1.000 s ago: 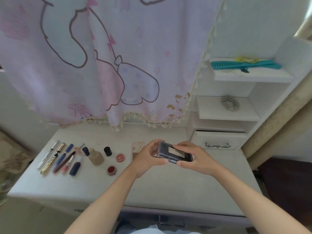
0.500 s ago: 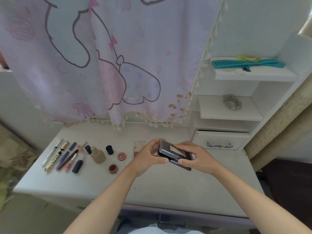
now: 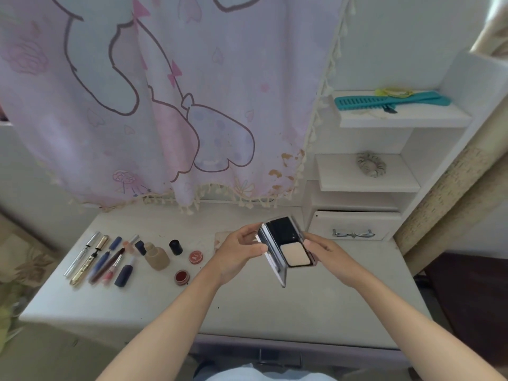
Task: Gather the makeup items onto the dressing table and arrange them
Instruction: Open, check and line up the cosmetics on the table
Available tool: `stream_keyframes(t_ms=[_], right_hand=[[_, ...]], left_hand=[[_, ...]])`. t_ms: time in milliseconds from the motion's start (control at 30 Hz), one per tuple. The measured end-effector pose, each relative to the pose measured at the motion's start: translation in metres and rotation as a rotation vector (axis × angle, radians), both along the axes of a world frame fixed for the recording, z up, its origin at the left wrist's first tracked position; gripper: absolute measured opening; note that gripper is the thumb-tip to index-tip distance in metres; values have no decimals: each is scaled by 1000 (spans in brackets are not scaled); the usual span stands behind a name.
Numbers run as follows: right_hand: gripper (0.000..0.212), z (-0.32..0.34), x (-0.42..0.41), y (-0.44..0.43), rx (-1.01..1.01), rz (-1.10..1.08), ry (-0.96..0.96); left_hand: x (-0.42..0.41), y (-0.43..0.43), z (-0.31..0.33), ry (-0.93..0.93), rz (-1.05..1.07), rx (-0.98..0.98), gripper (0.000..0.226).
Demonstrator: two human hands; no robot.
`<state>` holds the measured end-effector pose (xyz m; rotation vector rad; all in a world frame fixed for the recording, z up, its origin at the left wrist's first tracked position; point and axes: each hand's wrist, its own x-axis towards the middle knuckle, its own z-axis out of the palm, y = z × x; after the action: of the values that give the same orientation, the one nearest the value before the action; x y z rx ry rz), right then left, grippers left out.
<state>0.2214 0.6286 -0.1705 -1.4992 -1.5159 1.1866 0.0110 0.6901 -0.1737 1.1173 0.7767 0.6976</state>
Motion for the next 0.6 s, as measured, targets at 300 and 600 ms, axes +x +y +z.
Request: stream_keyframes(t_ms=[300, 600], right_hand=[[33, 30, -12, 13, 288, 41, -349], [19, 32, -27, 24, 323, 254, -461]], left_hand=[[0, -3, 6, 320, -126, 6, 71], [8, -2, 24, 416, -156, 58, 57]])
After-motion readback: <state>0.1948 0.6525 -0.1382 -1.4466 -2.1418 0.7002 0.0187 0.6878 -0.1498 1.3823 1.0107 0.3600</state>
